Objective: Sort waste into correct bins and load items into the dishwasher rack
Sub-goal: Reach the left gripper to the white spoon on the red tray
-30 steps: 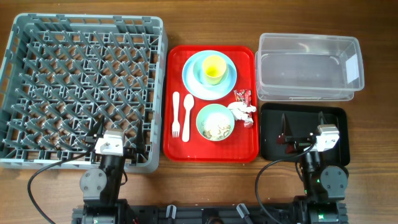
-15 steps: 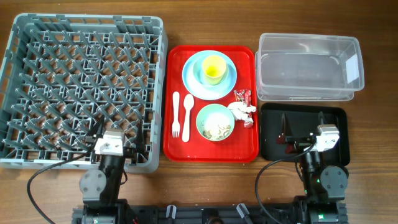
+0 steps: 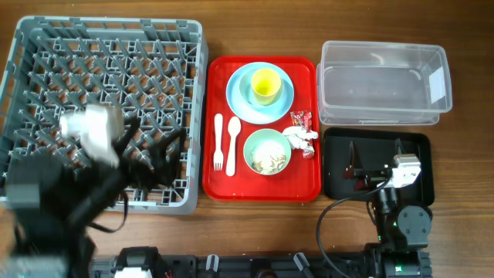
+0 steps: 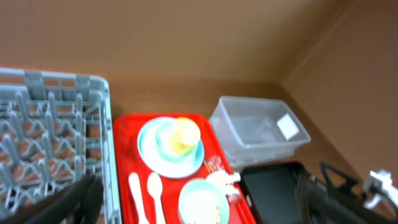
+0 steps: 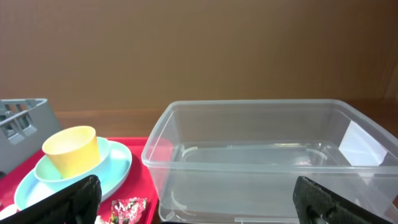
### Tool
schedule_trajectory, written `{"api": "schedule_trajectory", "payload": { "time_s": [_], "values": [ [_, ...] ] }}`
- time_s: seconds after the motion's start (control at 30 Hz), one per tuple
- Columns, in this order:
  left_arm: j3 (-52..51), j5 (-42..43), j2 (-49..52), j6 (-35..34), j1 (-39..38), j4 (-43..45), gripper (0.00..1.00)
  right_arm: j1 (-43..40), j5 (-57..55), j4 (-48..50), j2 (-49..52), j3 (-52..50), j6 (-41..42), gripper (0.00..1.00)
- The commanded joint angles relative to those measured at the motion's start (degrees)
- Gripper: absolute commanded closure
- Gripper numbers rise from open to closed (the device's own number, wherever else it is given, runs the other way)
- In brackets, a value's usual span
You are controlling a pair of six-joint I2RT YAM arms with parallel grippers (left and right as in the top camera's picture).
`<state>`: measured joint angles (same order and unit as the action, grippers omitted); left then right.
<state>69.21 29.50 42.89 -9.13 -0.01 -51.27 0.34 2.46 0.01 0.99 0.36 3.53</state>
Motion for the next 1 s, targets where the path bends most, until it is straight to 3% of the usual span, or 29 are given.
{"api": "schedule_trajectory", "payload": {
  "time_s": [0.0,0.07,0.1,0.13,0.17,0.27,0.37,0.47,0.53,0.6,0.97],
  "values": [
    [20.7,4.1,24.2,-0.9,-0.3,-17.7,0.00,0.2,-0.9,0.2,-0.2,-0.1,-0.5,0.00],
    [23.1,10.0,33.7,-1.0,-0.3,-23.5,0.00,0.2,-0.9,0.2,-0.2,-0.1,-0.5,0.00],
    [23.1,10.3,38.1,-1.0,-0.3,-26.0,0.28,0.2,-1.0,0.2,-0.2,-0.1,-0.5,0.00],
    [23.0,10.2,42.7,0.0,-0.7,-29.2,0.69,0.2,-1.0,0.2,-0.2,-0.1,-0.5,0.00],
    [22.9,9.1,44.3,-0.1,-1.1,-30.3,0.96,0.2,-1.0,0.2,-0.2,-0.1,-0.5,0.00],
    [20.5,-1.6,47.1,-1.8,-7.5,-30.6,0.96,0.2,-0.9,0.2,-0.2,-0.1,-0.5,0.00],
    [16.0,-16.0,47.1,-12.0,-17.9,-25.8,0.96,0.2,-0.9,0.2,-0.2,-0.1,-0.5,0.00],
    [7.3,-22.0,47.2,-20.3,-27.6,-12.3,0.96,0.2,-0.9,0.2,-0.2,-0.1,-0.5,0.00],
    [1.2,-26.4,47.2,-21.6,-32.3,-2.7,0.95,0.2,-1.0,0.2,-0.2,-0.1,-0.5,0.00],
    [-3.3,-34.2,47.6,-23.9,-34.3,4.2,0.82,0.2,-0.9,0.2,-0.2,-0.1,-0.5,0.00],
    [-8.3,-34.5,58.9,-24.8,-34.7,14.3,0.85,0.2,-0.9,0.2,-0.2,-0.1,-0.5,0.00]
  ]
}}
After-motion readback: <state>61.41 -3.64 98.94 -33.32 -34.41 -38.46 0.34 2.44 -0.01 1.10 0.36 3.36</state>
